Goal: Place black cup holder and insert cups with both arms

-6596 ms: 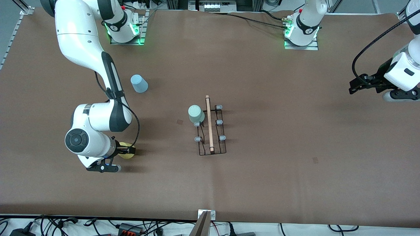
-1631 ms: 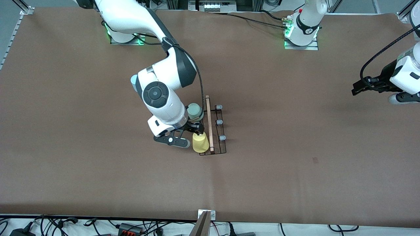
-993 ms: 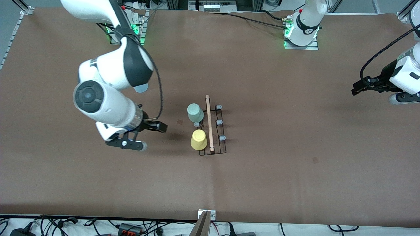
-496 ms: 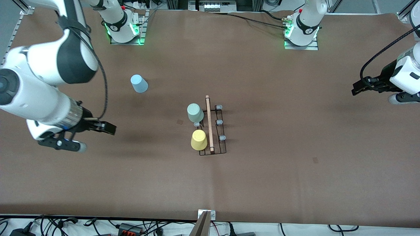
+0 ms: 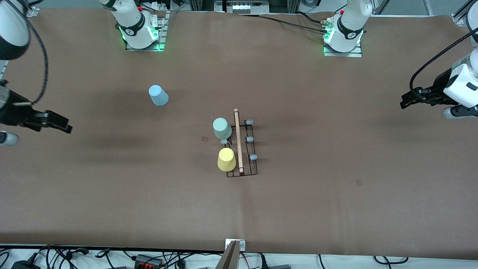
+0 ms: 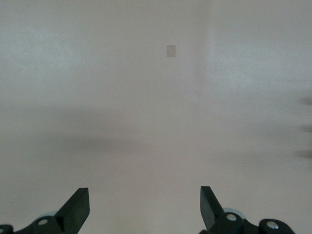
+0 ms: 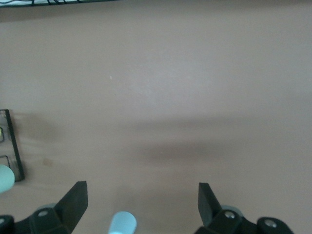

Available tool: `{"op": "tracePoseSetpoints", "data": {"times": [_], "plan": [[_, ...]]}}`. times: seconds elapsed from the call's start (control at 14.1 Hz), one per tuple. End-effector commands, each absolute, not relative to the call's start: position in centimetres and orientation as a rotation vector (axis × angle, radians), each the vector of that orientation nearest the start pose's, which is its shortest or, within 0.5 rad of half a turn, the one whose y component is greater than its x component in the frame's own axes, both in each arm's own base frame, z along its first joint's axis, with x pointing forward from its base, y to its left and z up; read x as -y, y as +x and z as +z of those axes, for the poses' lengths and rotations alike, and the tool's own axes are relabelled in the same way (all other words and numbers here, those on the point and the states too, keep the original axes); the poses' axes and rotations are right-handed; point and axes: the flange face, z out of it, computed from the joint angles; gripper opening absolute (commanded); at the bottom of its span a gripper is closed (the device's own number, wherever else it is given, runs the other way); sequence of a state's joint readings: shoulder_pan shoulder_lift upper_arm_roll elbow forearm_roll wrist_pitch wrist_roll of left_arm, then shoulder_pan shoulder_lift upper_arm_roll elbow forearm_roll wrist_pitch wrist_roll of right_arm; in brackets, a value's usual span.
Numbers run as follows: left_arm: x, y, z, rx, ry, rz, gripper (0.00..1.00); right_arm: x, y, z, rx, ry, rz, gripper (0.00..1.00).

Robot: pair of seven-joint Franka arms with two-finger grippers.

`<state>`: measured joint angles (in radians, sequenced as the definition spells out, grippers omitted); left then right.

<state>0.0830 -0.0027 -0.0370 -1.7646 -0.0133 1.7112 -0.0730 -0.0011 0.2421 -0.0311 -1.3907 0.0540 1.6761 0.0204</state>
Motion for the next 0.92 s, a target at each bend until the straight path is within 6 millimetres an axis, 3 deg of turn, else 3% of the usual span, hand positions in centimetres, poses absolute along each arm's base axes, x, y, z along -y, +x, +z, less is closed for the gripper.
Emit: {"op": "tracePoseSetpoints", "data": {"times": [0.0, 0.14, 0.5, 0.71, 0.85], "plan": [[-2.5, 55.5, 54.7, 0.185, -3.18, 0.086, 1.0, 2.4, 62.4, 58.6, -0.036, -3.114, -0.066, 1.0], [-2.5, 55.5, 54.8, 0.185, -3.18, 0.083, 1.0, 2.5, 61.8, 59.6, -0.027, -3.127, -0.083, 1.0], [-2.6, 55.5, 54.7, 0.185, -3.18, 0.085, 1.0, 2.7, 60.2, 58.3, -0.011, -3.154, -0.019, 1.0], [-2.6, 55.5, 54.7, 0.185, -3.18, 0.085, 1.0, 2.7, 56.5, 57.1, -0.005, -3.152, -0.077, 1.0], [-2.5, 55.5, 54.7, 0.183, -3.18, 0.086, 1.0, 2.7, 54.9, 57.6, 0.005, -3.149, -0.084, 1.0]]}}
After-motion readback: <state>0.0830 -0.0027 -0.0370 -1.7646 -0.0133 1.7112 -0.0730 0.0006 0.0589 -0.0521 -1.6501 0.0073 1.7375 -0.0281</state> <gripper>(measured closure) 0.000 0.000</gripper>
